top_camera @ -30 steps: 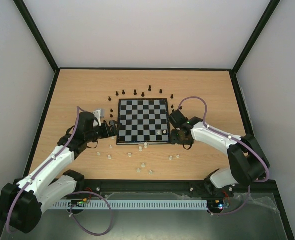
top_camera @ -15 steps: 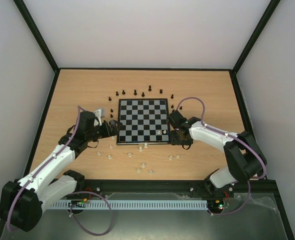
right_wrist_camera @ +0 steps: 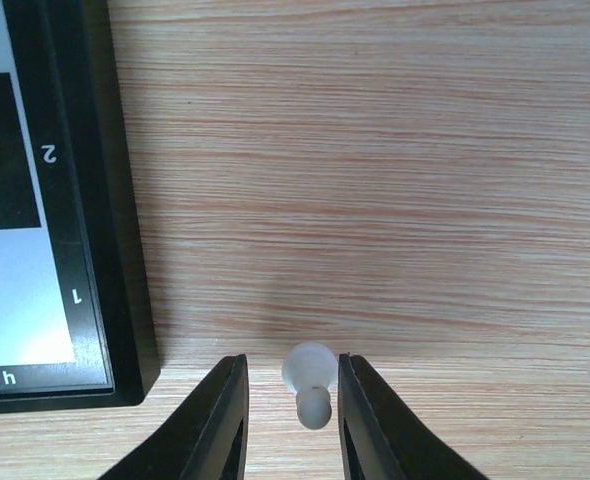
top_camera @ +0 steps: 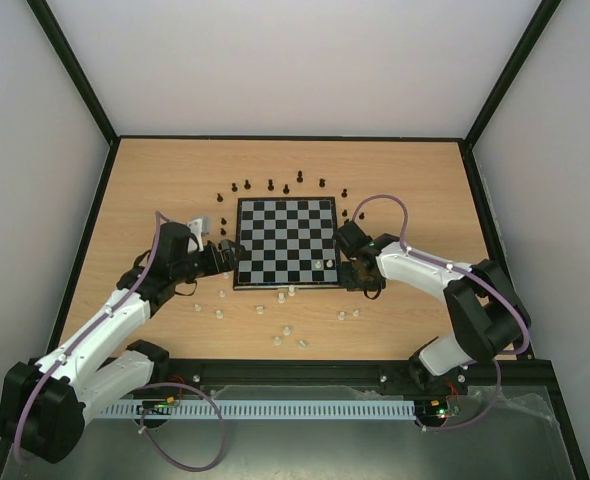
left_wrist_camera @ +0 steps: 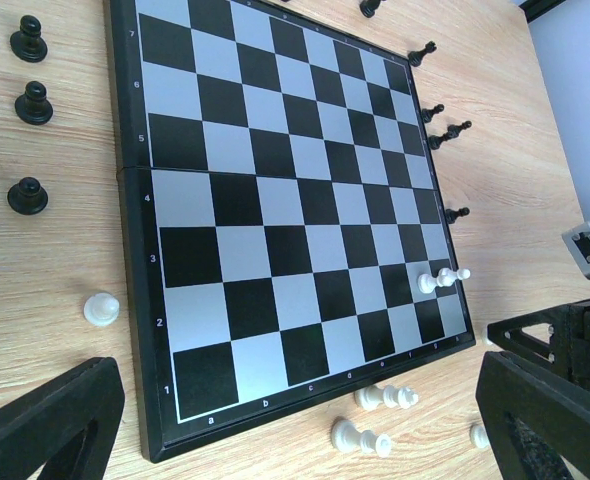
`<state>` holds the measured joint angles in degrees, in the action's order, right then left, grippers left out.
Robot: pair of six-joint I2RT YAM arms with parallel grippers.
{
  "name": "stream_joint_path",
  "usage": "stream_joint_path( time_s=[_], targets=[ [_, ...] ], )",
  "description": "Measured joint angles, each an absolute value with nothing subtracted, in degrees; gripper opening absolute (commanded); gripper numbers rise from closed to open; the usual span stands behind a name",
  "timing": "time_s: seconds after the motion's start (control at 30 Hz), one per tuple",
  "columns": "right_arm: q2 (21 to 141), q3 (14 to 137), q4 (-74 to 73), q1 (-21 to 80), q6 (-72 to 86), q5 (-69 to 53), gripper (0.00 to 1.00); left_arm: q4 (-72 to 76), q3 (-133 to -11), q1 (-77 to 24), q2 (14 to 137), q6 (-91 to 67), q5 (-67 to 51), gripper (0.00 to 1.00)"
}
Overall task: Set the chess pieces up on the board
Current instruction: Pick up the chess piece at the center of the board.
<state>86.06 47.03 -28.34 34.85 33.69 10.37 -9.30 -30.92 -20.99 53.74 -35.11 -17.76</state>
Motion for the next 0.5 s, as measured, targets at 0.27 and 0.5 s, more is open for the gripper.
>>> stream_joint_path(
  time_s=[0.27,0.5],
  targets=[
    [86.8,47.03,-28.32,34.85,33.69,10.66,0.17,-9.3,-30.92,-20.99,53.74,-35.11,-17.74,1.0],
    [86.96,47.03,-28.32,34.85,33.67,10.79,0.09,-9.3,-30.92,-20.99,53.74,-35.14,-17.74,0.99]
  ],
)
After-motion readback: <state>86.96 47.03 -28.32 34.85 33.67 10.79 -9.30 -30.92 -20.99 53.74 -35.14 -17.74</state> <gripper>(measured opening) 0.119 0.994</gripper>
